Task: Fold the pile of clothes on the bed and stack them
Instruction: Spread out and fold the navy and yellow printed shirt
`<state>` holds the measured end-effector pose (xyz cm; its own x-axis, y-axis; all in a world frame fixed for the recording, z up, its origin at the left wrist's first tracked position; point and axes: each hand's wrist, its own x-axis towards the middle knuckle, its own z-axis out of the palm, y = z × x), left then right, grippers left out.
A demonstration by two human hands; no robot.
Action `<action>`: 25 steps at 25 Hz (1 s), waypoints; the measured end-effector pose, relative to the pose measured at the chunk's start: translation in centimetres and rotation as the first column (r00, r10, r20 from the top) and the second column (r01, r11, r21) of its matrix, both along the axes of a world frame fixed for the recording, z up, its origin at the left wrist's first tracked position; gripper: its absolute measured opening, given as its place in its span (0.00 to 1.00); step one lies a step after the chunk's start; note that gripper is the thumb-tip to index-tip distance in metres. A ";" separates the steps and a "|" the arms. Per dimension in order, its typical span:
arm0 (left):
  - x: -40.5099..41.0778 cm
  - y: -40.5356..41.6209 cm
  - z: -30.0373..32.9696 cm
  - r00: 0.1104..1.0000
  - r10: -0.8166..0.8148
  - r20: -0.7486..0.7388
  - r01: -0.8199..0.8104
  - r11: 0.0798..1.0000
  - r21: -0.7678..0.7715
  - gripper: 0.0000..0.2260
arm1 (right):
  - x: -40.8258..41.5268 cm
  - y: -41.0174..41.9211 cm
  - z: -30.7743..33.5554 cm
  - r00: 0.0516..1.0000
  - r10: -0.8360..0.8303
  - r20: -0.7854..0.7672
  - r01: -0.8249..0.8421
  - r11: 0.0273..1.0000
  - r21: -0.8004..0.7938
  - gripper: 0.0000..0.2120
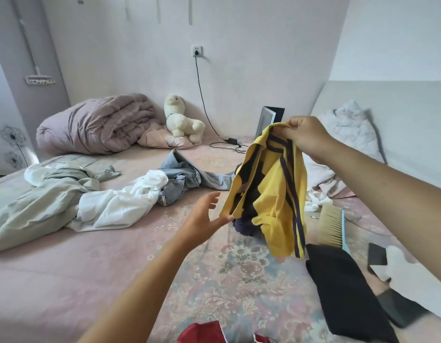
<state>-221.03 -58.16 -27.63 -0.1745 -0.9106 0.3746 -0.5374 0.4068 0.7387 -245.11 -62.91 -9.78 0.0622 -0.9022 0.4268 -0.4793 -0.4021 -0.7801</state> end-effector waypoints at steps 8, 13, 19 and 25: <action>-1.2 -6.7 0.5 0.986 0.141 -0.088 -0.132 0.986 0.101 0.39 | -0.1 0.3 8.6 0.992 0.081 0.095 -0.076 0.996 -0.056 0.05; -2.6 -5.8 5.4 0.955 0.073 -0.288 -0.026 0.986 0.162 0.04 | -1.6 -0.6 8.7 0.969 0.109 0.223 -0.121 0.992 0.042 0.05; 1.3 -7.1 12.7 0.814 0.182 -0.552 -0.186 0.981 0.050 0.07 | -4.6 -1.8 9.1 0.908 0.021 0.417 -0.056 0.996 0.072 0.06; 3.8 -6.7 22.5 0.831 0.157 -0.534 -0.284 0.945 -0.164 0.10 | -6.0 -2.5 10.3 0.940 -0.171 0.296 0.175 0.984 0.011 0.07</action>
